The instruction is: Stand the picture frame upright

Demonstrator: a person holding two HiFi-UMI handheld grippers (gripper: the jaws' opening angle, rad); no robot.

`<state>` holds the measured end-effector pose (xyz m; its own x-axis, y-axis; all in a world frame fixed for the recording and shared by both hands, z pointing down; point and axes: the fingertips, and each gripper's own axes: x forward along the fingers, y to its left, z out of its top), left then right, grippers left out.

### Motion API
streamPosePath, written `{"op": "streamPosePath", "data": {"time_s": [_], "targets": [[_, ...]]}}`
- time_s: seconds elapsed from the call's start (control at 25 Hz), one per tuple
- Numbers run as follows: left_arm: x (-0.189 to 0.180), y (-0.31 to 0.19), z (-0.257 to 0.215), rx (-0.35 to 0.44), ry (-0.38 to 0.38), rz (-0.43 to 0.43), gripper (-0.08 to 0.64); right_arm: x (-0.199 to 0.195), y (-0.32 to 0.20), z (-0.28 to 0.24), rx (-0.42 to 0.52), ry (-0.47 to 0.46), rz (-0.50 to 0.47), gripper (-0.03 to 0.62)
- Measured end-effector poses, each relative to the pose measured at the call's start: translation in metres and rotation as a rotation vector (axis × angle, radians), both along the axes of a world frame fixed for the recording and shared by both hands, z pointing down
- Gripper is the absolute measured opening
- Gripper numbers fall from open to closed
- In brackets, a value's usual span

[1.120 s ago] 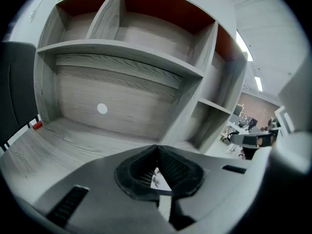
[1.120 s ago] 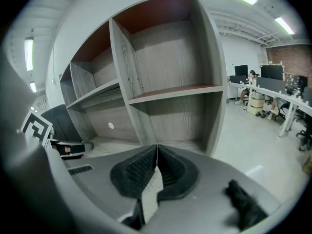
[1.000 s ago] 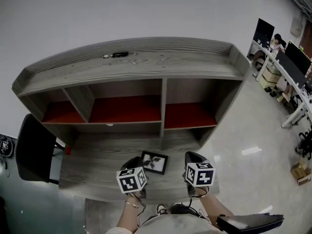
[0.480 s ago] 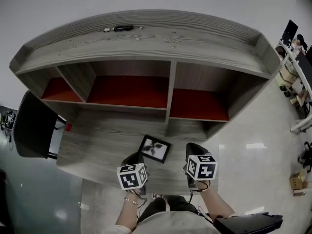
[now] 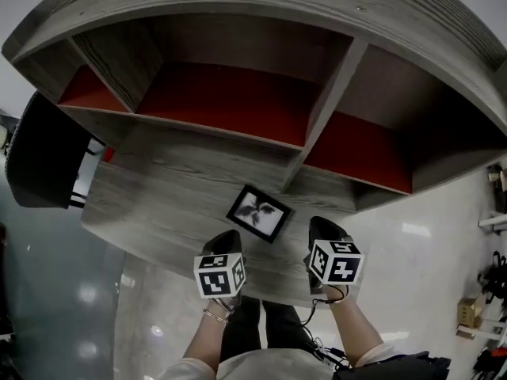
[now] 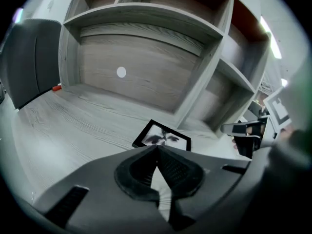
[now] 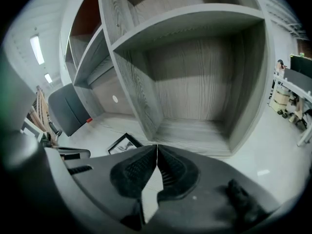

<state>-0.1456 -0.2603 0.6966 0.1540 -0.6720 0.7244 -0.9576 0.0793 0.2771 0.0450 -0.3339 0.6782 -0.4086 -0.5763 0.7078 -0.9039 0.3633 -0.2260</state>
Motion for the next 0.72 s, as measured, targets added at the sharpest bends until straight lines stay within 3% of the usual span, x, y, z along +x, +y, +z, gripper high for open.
{"op": "streamPosePath", "data": {"time_s": [0.32, 0.72], "targets": [[0.005, 0.012, 0.034, -0.041, 0.031, -0.06, 0.014, -0.004, 0.004, 0.035, -0.045, 0.018, -0.041, 0.032], [0.014, 0.011, 0.043, -0.084, 0.057, -0.146, 0.015, 0.002, 0.006, 0.038, -0.055, 0.017, -0.056, 0.032]]}}
